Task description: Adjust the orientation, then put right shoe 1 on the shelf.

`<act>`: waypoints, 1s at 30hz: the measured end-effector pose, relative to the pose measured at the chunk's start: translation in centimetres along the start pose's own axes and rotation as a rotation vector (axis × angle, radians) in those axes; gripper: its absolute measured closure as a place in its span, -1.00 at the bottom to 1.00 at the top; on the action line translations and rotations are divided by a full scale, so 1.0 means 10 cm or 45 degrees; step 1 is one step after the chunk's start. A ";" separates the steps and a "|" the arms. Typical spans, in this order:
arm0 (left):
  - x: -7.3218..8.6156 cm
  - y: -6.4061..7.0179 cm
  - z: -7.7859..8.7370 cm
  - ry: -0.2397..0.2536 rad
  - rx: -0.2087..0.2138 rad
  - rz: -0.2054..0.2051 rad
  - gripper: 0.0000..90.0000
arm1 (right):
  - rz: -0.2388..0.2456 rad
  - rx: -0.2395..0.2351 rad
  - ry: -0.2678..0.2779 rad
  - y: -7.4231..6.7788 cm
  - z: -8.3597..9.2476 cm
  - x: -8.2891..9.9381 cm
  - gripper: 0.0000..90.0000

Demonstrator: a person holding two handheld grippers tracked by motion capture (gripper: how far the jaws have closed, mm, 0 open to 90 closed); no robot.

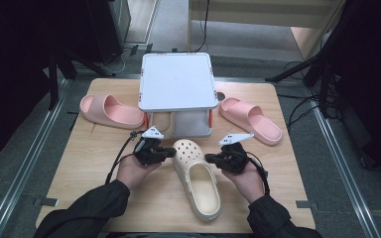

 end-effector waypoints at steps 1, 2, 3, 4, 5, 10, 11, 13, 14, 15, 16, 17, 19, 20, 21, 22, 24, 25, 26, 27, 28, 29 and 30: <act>-0.01 0.00 -0.01 -0.003 0.002 -0.003 0.88 | -0.007 0.001 -0.001 -0.01 0.01 0.01 1.00; -0.02 0.00 -0.02 -0.001 0.004 -0.002 0.88 | -0.011 0.003 0.001 -0.02 0.01 0.02 1.00; -0.03 -0.01 -0.03 -0.004 0.009 -0.003 0.88 | -0.010 0.003 0.003 -0.02 0.01 0.02 1.00; -0.04 -0.01 -0.04 -0.005 0.009 -0.006 0.88 | -0.019 0.015 0.002 -0.03 0.02 0.03 1.00; -0.04 -0.01 -0.05 -0.004 0.011 -0.006 0.88 | -0.019 0.015 0.002 -0.03 0.02 0.03 1.00; -0.07 -0.01 -0.08 0.007 0.015 -0.007 0.88 | -0.034 0.021 0.014 -0.04 0.04 0.05 1.00; -0.07 -0.01 -0.08 0.003 0.019 -0.008 0.88 | -0.036 0.023 0.012 -0.04 0.04 0.05 1.00; -0.08 -0.02 -0.10 0.004 0.022 -0.010 0.88 | -0.035 0.021 0.011 -0.05 0.04 0.05 0.99; -0.09 -0.03 -0.10 0.001 0.026 -0.012 0.86 | -0.038 0.023 0.010 -0.04 0.04 0.05 0.96; -0.09 -0.03 -0.09 -0.005 0.029 -0.007 0.86 | -0.038 0.023 0.010 -0.04 0.04 0.05 0.96; -0.09 -0.04 -0.09 -0.007 0.036 -0.002 0.84 | -0.041 0.031 0.011 -0.04 0.04 0.05 0.93; -0.10 -0.04 -0.07 -0.010 0.042 0.003 0.82 | -0.036 0.029 0.013 -0.04 0.05 0.05 0.91; -0.12 -0.03 -0.03 -0.002 0.052 0.017 0.82 | -0.021 0.040 0.029 -0.04 0.07 0.03 0.82; -0.13 -0.03 0.00 -0.001 0.061 0.019 0.80 | -0.026 0.048 0.047 -0.03 0.10 0.01 0.78; -0.15 -0.03 0.03 0.005 0.068 0.028 0.76 | -0.049 0.041 0.087 -0.04 0.18 -0.02 0.71; -0.17 -0.03 0.06 0.008 0.074 0.036 0.76 | -0.049 0.041 0.087 -0.04 0.18 -0.02 0.71; -0.22 -0.02 0.14 0.030 0.086 0.050 0.70 | -0.063 0.033 0.124 -0.09 0.28 -0.04 0.60; -0.24 -0.02 0.18 0.037 0.094 0.062 0.70 | -0.063 0.033 0.124 -0.09 0.28 -0.04 0.60; -0.26 -0.01 0.21 0.042 0.097 0.072 0.67 | -0.063 0.035 0.129 -0.11 0.31 -0.04 0.57; -0.28 -0.01 0.24 0.033 0.103 0.077 0.61 | -0.063 0.035 0.134 -0.14 0.34 -0.03 0.54; -0.30 -0.02 0.28 0.032 0.095 0.068 0.58 | -0.065 0.033 0.141 -0.16 0.36 -0.03 0.52; -0.33 -0.02 0.31 0.043 0.098 0.068 0.58 | -0.067 0.031 0.147 -0.19 0.38 -0.02 0.50; -0.35 -0.02 0.34 0.046 0.102 0.070 0.58 | -0.072 0.032 0.147 -0.21 0.39 -0.01 0.49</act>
Point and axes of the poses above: each handheld gripper's, and its own axes: z roughly backward along the jaws, x roughly out of its underside, y roughly to its right, the point moved 8 cm from there along -z, roughly forward along the jaws, and after that the axes turned 4 degrees about y, right-handed, at the moved point
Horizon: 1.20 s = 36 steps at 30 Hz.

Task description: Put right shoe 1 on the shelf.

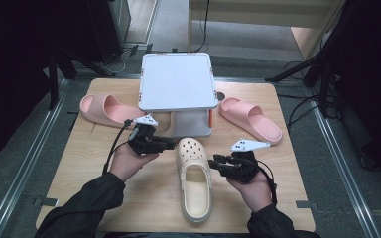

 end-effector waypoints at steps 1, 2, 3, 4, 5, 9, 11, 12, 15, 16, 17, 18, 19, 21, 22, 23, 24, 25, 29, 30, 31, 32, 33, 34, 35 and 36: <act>-0.02 0.00 0.03 0.001 0.003 -0.001 0.58 | -0.008 -0.004 -0.002 -0.03 0.01 0.01 0.47; -0.04 0.01 0.06 -0.001 0.005 0.001 0.58 | -0.011 -0.007 -0.004 -0.05 0.02 0.03 0.44; -0.06 0.00 0.09 -0.003 0.002 -0.011 0.58 | -0.011 -0.004 -0.007 -0.07 0.02 0.05 0.42; -0.08 0.01 0.11 0.000 0.003 -0.011 0.59 | -0.014 -0.003 -0.015 -0.10 0.02 0.07 0.39; -0.10 0.00 0.14 0.005 0.004 -0.013 0.59 | -0.012 -0.004 -0.018 -0.12 0.02 0.08 0.35; -0.14 0.00 0.20 -0.002 0.001 -0.014 0.62 | -0.002 -0.014 -0.021 -0.20 0.02 0.11 0.27; -0.18 0.00 0.23 0.000 -0.002 -0.018 0.63 | -0.004 -0.011 -0.026 -0.23 0.01 0.13 0.23; -0.20 -0.01 0.25 -0.004 -0.001 -0.025 0.63 | -0.005 -0.011 -0.028 -0.23 0.01 0.14 0.23; -0.30 -0.03 0.32 0.015 -0.005 -0.034 0.64 | -0.017 -0.006 -0.040 -0.25 0.00 0.17 0.18; -0.33 -0.04 0.34 0.018 -0.005 -0.037 0.64 | -0.018 0.000 -0.039 -0.25 -0.01 0.18 0.14; -0.36 -0.05 0.36 0.017 -0.005 -0.033 0.64 | -0.019 0.006 -0.037 -0.25 -0.01 0.19 0.09; -0.40 -0.06 0.37 0.022 -0.007 -0.033 0.64 | -0.019 0.018 -0.041 -0.24 -0.02 0.20 0.05; -0.43 -0.07 0.39 0.019 -0.008 -0.031 0.64 | -0.028 0.022 -0.046 -0.24 -0.02 0.21 0.02; -0.50 -0.08 0.42 0.017 -0.011 -0.041 0.65 | -0.050 0.023 -0.037 -0.24 -0.04 0.22 -0.02; -0.53 -0.09 0.43 0.015 -0.011 -0.041 0.66 | -0.063 0.024 -0.040 -0.24 -0.04 0.22 -0.03; -0.56 -0.10 0.45 0.010 -0.009 -0.044 0.66 | -0.067 0.023 -0.044 -0.25 -0.05 0.23 -0.03; -0.59 -0.11 0.46 0.015 -0.011 -0.044 0.66 | -0.059 0.026 -0.046 -0.25 -0.05 0.24 -0.05; -0.62 -0.12 0.48 0.018 -0.007 -0.036 0.66 | -0.062 0.025 -0.053 -0.26 -0.06 0.25 -0.06; -0.72 -0.18 0.52 0.025 -0.023 -0.038 0.68 | -0.054 0.044 -0.083 -0.27 -0.11 0.31 -0.08; -0.74 -0.19 0.52 0.019 -0.023 -0.034 0.68 | -0.054 0.046 -0.090 -0.28 -0.12 0.32 -0.08; -0.76 -0.21 0.53 0.021 -0.024 -0.034 0.69 | -0.053 0.050 -0.096 -0.27 -0.13 0.34 -0.08; -0.78 -0.22 0.53 0.021 -0.021 -0.034 0.71 | -0.057 0.053 -0.102 -0.27 -0.14 0.35 -0.08; -0.80 -0.24 0.54 0.019 -0.023 -0.027 0.78 | -0.059 0.058 -0.109 -0.26 -0.16 0.36 -0.08; -0.82 -0.26 0.55 0.008 -0.025 -0.028 0.78 | -0.059 0.058 -0.109 -0.26 -0.16 0.36 -0.08; -0.84 -0.29 0.57 0.008 -0.046 -0.035 0.85 | -0.062 0.058 -0.115 -0.26 -0.18 0.37 -0.08; -0.86 -0.31 0.58 0.017 -0.060 -0.040 0.91 | -0.063 0.065 -0.122 -0.25 -0.19 0.38 -0.07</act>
Point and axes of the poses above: each handheld gripper's, and its own axes: z roughly backward along the jaws, x roughly out of its underside, y roughly to its right, the point moved 8 cm from there along -z, roughly forward along the jaws, and after that the axes turned 4 degrees about y, right-handed, at the moved point
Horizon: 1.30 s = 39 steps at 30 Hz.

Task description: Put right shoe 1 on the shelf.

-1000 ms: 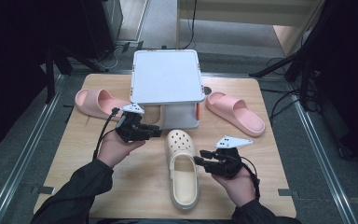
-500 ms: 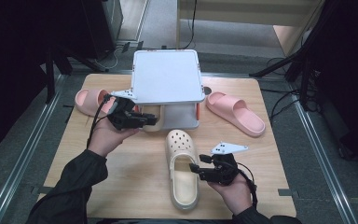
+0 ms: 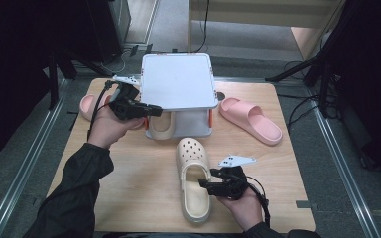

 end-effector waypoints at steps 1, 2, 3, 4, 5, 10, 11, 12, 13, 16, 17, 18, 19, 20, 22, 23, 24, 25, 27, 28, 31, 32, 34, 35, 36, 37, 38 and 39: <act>-0.02 -0.02 0.02 0.001 0.001 -0.004 0.95 | -0.007 0.007 -0.004 0.01 -0.01 0.01 -0.07; -0.04 -0.05 0.03 0.008 -0.008 0.002 0.96 | -0.017 0.007 -0.011 0.01 -0.03 0.02 -0.07; -0.06 -0.09 0.04 0.011 -0.020 0.009 0.96 | -0.014 0.011 -0.017 0.01 -0.05 0.03 -0.06; -0.07 -0.12 0.05 0.022 -0.016 0.020 0.97 | -0.006 0.015 -0.022 0.01 -0.07 0.03 -0.06; -0.09 -0.16 0.06 0.031 -0.013 0.032 0.97 | 0.007 0.039 -0.028 0.01 -0.10 0.03 -0.06; -0.06 -0.30 0.01 0.025 -0.059 0.042 0.96 | 0.025 0.080 -0.013 0.04 -0.13 0.02 0.02; -0.05 -0.32 0.00 0.018 -0.065 0.044 0.95 | 0.031 0.090 -0.008 0.06 -0.14 0.02 0.05; -0.03 -0.34 -0.01 0.017 -0.073 0.044 0.94 | 0.033 0.105 -0.008 0.07 -0.15 0.01 0.09; -0.01 -0.35 -0.02 0.010 -0.077 0.048 0.93 | 0.045 0.120 -0.005 0.09 -0.16 0.01 0.11; 0.03 -0.39 -0.04 0.012 -0.078 0.061 0.92 | 0.044 0.125 0.003 0.10 -0.17 0.00 0.12; 0.04 -0.40 -0.03 0.015 -0.071 0.071 0.92 | 0.038 0.131 0.005 0.10 -0.18 0.00 0.14; 0.04 -0.40 -0.02 0.014 -0.066 0.075 0.93 | 0.035 0.135 0.005 0.11 -0.18 -0.01 0.16; 0.04 -0.41 -0.01 0.015 -0.074 0.075 0.95 | 0.030 0.140 0.004 0.11 -0.18 -0.01 0.18; 0.05 -0.42 0.00 0.016 -0.079 0.065 0.95 | 0.024 0.145 0.007 0.12 -0.18 -0.01 0.22; 0.05 -0.42 0.00 0.024 -0.081 0.064 0.95 | 0.004 0.156 0.005 0.14 -0.17 -0.02 0.36; 0.05 -0.41 0.00 0.026 -0.079 0.067 0.95 | 0.000 0.152 0.008 0.15 -0.17 -0.02 0.43; 0.05 -0.41 0.00 0.027 -0.081 0.069 0.95 | 0.002 0.155 0.007 0.16 -0.17 -0.03 0.50; 0.05 -0.41 0.00 0.029 -0.085 0.066 0.95 | 0.017 0.164 0.010 0.17 -0.16 -0.03 0.55; 0.05 -0.41 -0.01 0.029 -0.089 0.063 0.95 | 0.039 0.187 0.014 0.19 -0.15 -0.04 0.64; 0.05 -0.41 -0.01 0.030 -0.093 0.060 0.95 | 0.040 0.204 0.010 0.22 -0.13 -0.05 0.68; 0.05 -0.41 -0.01 0.031 -0.099 0.053 0.95 | 0.023 0.204 0.005 0.24 -0.13 -0.07 0.70; 0.05 -0.41 -0.01 0.030 -0.100 0.052 0.95 | 0.009 0.203 0.003 0.24 -0.12 -0.08 0.71; 0.06 -0.41 -0.01 0.030 -0.100 0.054 0.95 | -0.006 0.189 0.009 0.25 -0.11 -0.13 0.72; 0.06 -0.41 -0.01 0.029 -0.099 0.056 0.95 | -0.006 0.189 0.009 0.25 -0.11 -0.13 0.72; 0.06 -0.41 -0.01 0.029 -0.098 0.059 0.95 | -0.011 0.190 0.014 0.25 -0.11 -0.15 0.72; 0.06 -0.41 -0.01 0.029 -0.096 0.061 0.95 | -0.008 0.192 0.018 0.26 -0.10 -0.17 0.72; 0.06 -0.41 -0.01 0.030 -0.095 0.062 0.95 | -0.003 0.192 0.023 0.26 -0.10 -0.18 0.72; 0.06 -0.41 -0.01 0.031 -0.091 0.064 0.95 | -0.009 0.193 0.027 0.27 -0.09 -0.20 0.72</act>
Point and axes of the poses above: each handheld gripper's, and its own axes: z roughly backward along the jaws, x roughly out of its underside, y roughly to its right, the point moved 8 cm from there along -z, roughly forward along the jaws, and after that the axes turned 4 degrees about y, right-handed, at the moved point
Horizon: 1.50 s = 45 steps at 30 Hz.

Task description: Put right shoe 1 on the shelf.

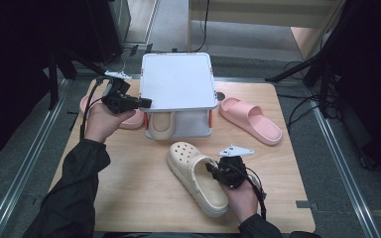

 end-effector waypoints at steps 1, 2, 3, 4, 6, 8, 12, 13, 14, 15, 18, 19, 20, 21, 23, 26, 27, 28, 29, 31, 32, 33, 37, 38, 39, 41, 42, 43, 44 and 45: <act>0.00 0.00 0.00 -0.001 0.002 0.001 0.95 | 0.001 0.000 0.003 0.01 0.01 -0.02 0.72; 0.00 0.00 0.00 -0.001 0.004 0.001 0.95 | 0.003 -0.001 0.005 0.02 0.01 -0.04 0.72; 0.00 -0.01 0.00 -0.001 0.005 0.003 0.95 | -0.004 0.003 0.005 0.03 0.02 -0.06 0.72; 0.00 -0.01 0.00 0.000 0.005 0.003 0.95 | -0.008 0.008 0.009 0.05 0.03 -0.09 0.72; 0.00 -0.01 0.00 0.001 0.005 0.002 0.95 | -0.008 0.017 0.026 0.09 0.05 -0.15 0.72; 0.00 -0.01 0.01 -0.001 0.007 0.004 0.95 | -0.016 0.024 0.033 0.12 0.05 -0.22 0.72; 0.01 -0.01 0.01 -0.004 0.018 0.006 0.95 | -0.017 0.046 0.043 0.21 0.04 -0.37 0.72; 0.01 -0.01 0.01 -0.005 0.019 0.007 0.95 | -0.017 0.054 0.046 0.24 0.03 -0.40 0.72; 0.01 0.00 0.01 -0.006 0.019 0.008 0.95 | -0.020 0.063 0.051 0.27 0.02 -0.44 0.72; 0.01 0.00 0.01 -0.005 0.021 0.010 0.95 | -0.015 0.076 0.051 0.30 0.01 -0.47 0.72; 0.01 0.00 0.01 -0.006 0.022 0.011 0.95 | -0.019 0.110 0.050 0.38 -0.04 -0.57 0.72; 0.01 -0.01 0.01 -0.006 0.022 0.008 0.95 | -0.032 0.123 0.052 0.41 -0.06 -0.61 0.72; 0.01 -0.01 0.01 -0.006 0.022 0.009 0.95 | -0.031 0.133 0.053 0.43 -0.08 -0.63 0.72; 0.01 -0.01 0.01 -0.005 0.024 0.009 0.94 | -0.045 0.146 0.055 0.45 -0.10 -0.65 0.72; 0.01 -0.01 0.01 -0.005 0.024 0.011 0.94 | -0.067 0.173 0.045 0.50 -0.16 -0.69 0.72; 0.01 -0.01 0.01 -0.002 0.026 0.009 0.94 | -0.107 0.197 0.044 0.56 -0.26 -0.73 0.72; 0.01 -0.01 0.01 -0.002 0.026 0.009 0.94 | -0.115 0.201 0.043 0.58 -0.29 -0.74 0.72; 0.01 -0.01 0.01 -0.002 0.026 0.009 0.94 | -0.122 0.205 0.043 0.59 -0.32 -0.75 0.72; 0.01 -0.01 0.01 -0.002 0.025 0.010 0.94 | -0.125 0.213 0.044 0.60 -0.35 -0.76 0.72; 0.01 -0.01 0.01 -0.001 0.026 0.010 0.94 | -0.120 0.234 0.035 0.60 -0.43 -0.78 0.71; 0.01 -0.01 0.01 -0.001 0.027 0.008 0.94 | -0.120 0.234 0.035 0.60 -0.43 -0.78 0.71; 0.01 -0.01 0.01 -0.001 0.028 0.008 0.94 | -0.124 0.242 0.040 0.59 -0.46 -0.78 0.71; 0.01 -0.02 0.01 0.003 0.028 0.016 0.91 | -0.144 0.264 0.059 0.58 -0.55 -0.81 0.71; 0.01 -0.02 0.01 0.003 0.028 0.015 0.91 | -0.147 0.267 0.062 0.57 -0.57 -0.82 0.71; 0.01 -0.02 0.01 0.003 0.029 0.014 0.91 | -0.154 0.268 0.063 0.56 -0.59 -0.83 0.71; 0.01 -0.02 0.01 0.001 0.027 0.014 0.92 | -0.155 0.268 0.063 0.54 -0.62 -0.84 0.70; 0.01 -0.02 0.01 0.002 0.025 0.016 0.93 | -0.151 0.268 0.064 0.53 -0.64 -0.85 0.68; 0.01 -0.02 0.01 0.002 0.024 0.018 0.93 | -0.150 0.265 0.064 0.52 -0.65 -0.86 0.67; 0.01 -0.02 0.01 0.001 0.023 0.017 0.93 | -0.146 0.268 0.070 0.51 -0.66 -0.86 0.66; 0.01 -0.02 0.01 0.001 0.023 0.016 0.93 | -0.145 0.271 0.069 0.50 -0.67 -0.86 0.65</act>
Point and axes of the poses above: each handheld gripper's, and its own axes: z roughly backward along the jaws, x roughly out of its underside, y roughly to its right, the point moved 8 cm from there along -z, roughly forward along the jaws, and after that the axes turned 4 degrees about y, right-handed, at the moved point
